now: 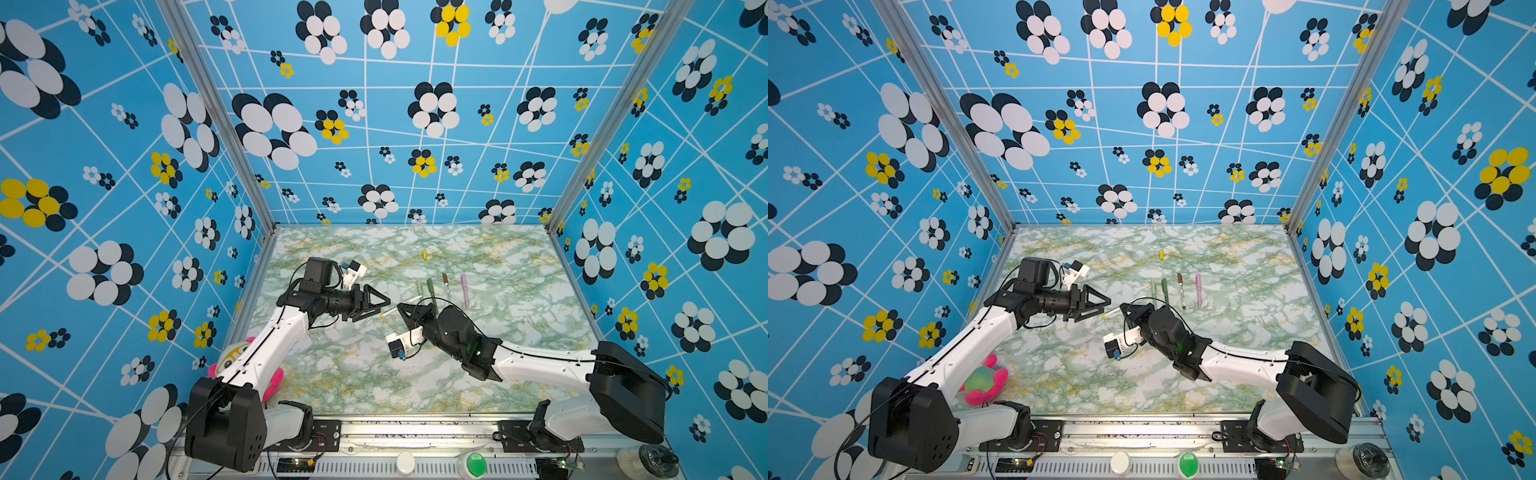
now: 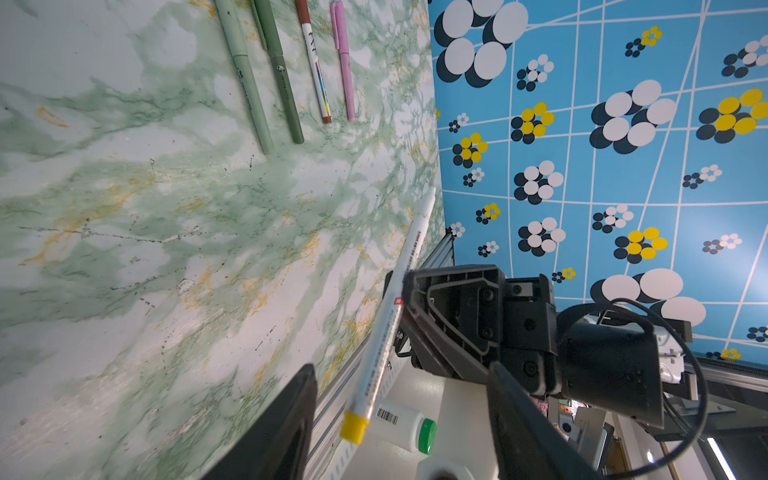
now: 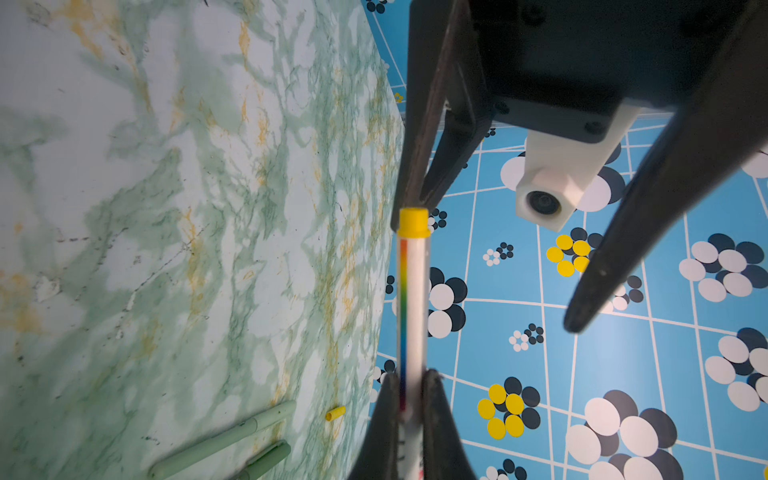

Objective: Insert the pens into the pen caps
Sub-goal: 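Carry the white pen toward the left gripper while the left gripper opens beside it, then close the left gripper on the white pen while the right gripper opens and draws back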

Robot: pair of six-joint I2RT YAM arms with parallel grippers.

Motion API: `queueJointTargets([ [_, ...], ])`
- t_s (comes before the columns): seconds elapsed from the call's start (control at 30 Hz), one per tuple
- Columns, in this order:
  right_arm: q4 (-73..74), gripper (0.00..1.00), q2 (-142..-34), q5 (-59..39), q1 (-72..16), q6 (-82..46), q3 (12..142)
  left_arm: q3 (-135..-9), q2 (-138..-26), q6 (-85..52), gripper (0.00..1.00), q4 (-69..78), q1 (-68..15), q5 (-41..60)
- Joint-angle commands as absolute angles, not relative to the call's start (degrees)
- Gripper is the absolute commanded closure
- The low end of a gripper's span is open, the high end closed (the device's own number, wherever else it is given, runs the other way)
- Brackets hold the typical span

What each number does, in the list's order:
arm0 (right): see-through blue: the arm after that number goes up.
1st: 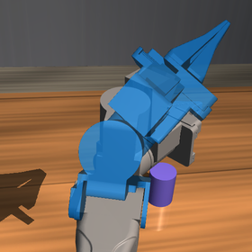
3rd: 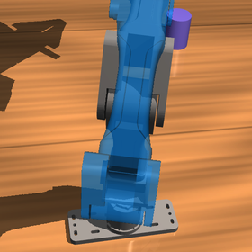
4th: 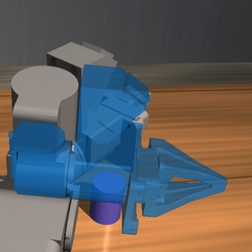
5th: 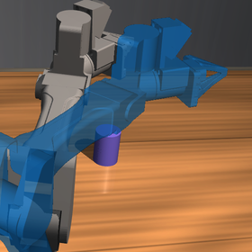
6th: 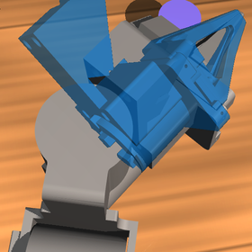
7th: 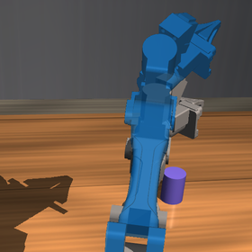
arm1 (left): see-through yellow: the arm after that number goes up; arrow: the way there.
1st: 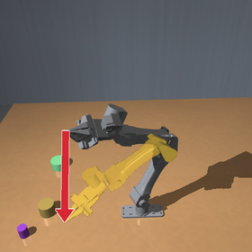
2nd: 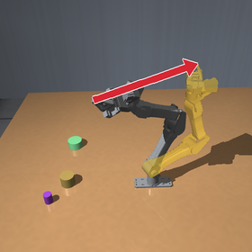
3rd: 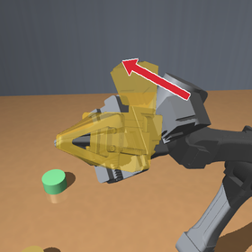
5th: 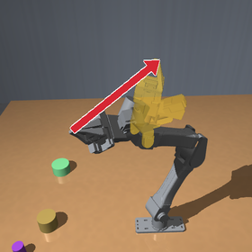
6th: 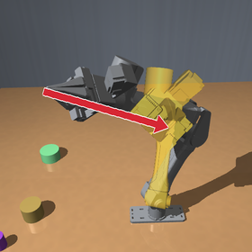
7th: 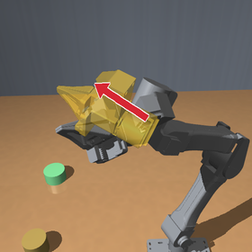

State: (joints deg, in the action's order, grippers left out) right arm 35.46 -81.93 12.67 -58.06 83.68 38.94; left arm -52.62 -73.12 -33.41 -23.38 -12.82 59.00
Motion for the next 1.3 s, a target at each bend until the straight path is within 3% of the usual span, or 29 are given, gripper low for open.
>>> queueJointTargets([
  [0.0, 37.3, 1.0, -80.6, 13.6, -58.5, 84.1, 40.2, -54.4, -74.2, -30.6, 0.37, -25.7, -13.7, 61.1],
  [0.5, 38.8, 1.0, -81.5, 14.5, -58.6, 83.9, 41.1, -53.7, -74.8, -32.2, 0.71, -23.8, -14.3, 62.3],
  [1.27, 42.8, 1.0, -84.0, 16.6, -58.6, 83.4, 41.6, -52.7, -73.7, -36.0, 1.0, -17.2, -14.6, 62.1],
])
